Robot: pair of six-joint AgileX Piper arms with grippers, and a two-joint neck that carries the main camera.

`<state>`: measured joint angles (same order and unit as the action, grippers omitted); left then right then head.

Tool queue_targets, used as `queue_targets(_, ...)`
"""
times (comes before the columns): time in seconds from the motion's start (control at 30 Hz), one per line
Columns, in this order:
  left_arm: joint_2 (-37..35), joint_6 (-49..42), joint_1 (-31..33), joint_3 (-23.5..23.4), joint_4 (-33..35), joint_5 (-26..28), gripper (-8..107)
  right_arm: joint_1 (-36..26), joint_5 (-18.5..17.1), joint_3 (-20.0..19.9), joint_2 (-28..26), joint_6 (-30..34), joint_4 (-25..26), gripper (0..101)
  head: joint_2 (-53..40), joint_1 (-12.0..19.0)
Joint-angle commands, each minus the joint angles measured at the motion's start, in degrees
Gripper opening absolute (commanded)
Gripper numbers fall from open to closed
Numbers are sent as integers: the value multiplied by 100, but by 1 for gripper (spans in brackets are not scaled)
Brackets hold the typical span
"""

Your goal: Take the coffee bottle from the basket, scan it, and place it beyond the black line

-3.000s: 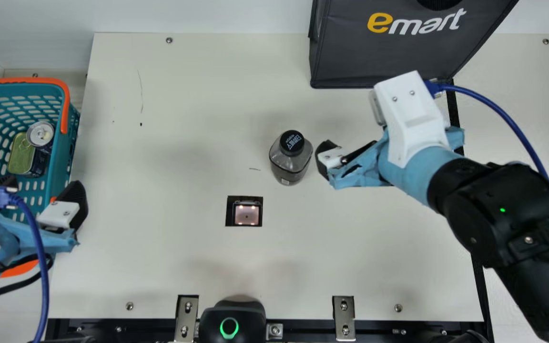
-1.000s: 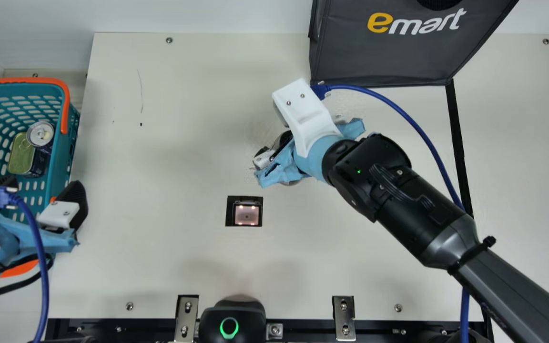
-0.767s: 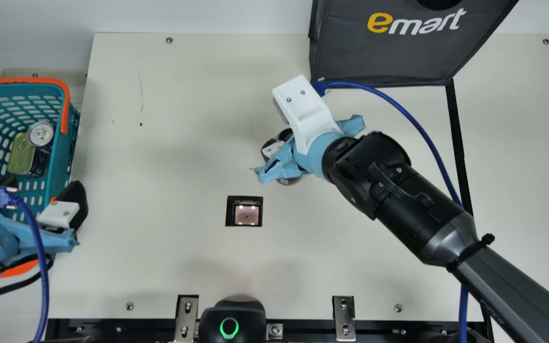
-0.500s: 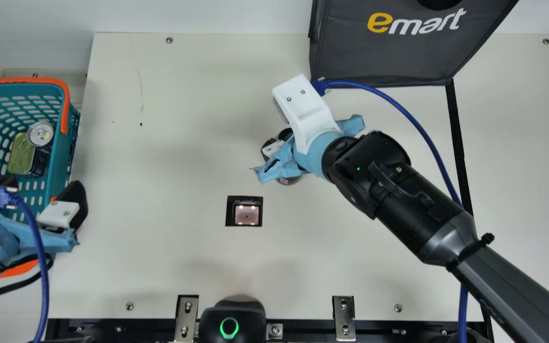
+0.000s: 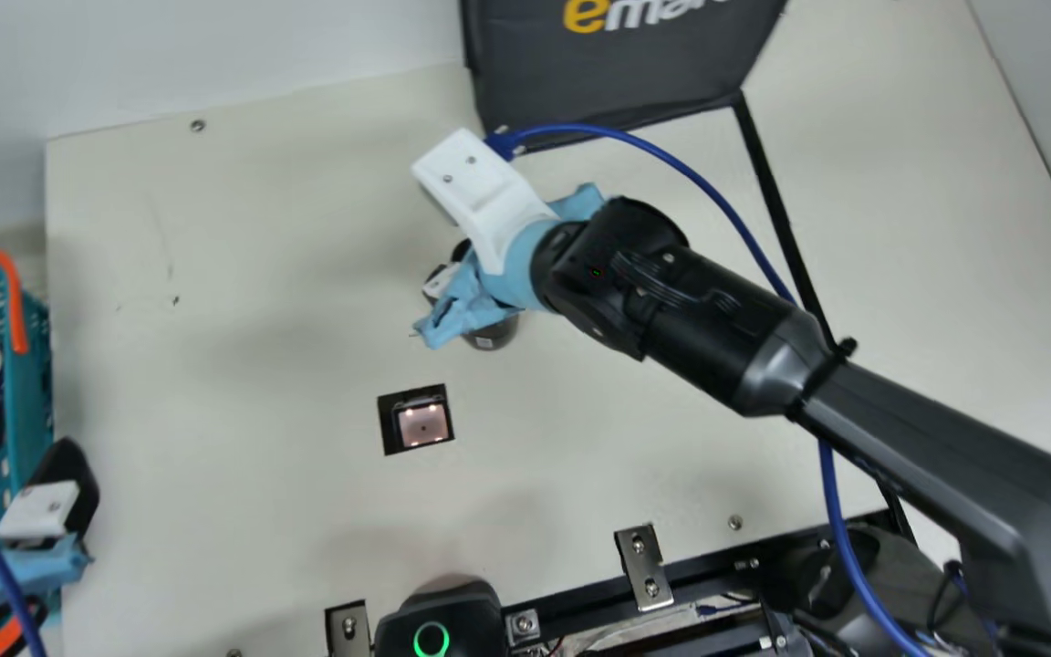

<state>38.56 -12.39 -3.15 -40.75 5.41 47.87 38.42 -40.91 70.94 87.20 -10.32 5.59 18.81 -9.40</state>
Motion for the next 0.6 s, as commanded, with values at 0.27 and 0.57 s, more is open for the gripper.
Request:
queue_targets(0.27,0,0,0,0,0,0,90,-77,-57,88,-82,24,59,0,277,148)
queue_targets(0.57,0,0,0,0,0,0,90,-149,-115,134,-140,-38,145,0,277,148)
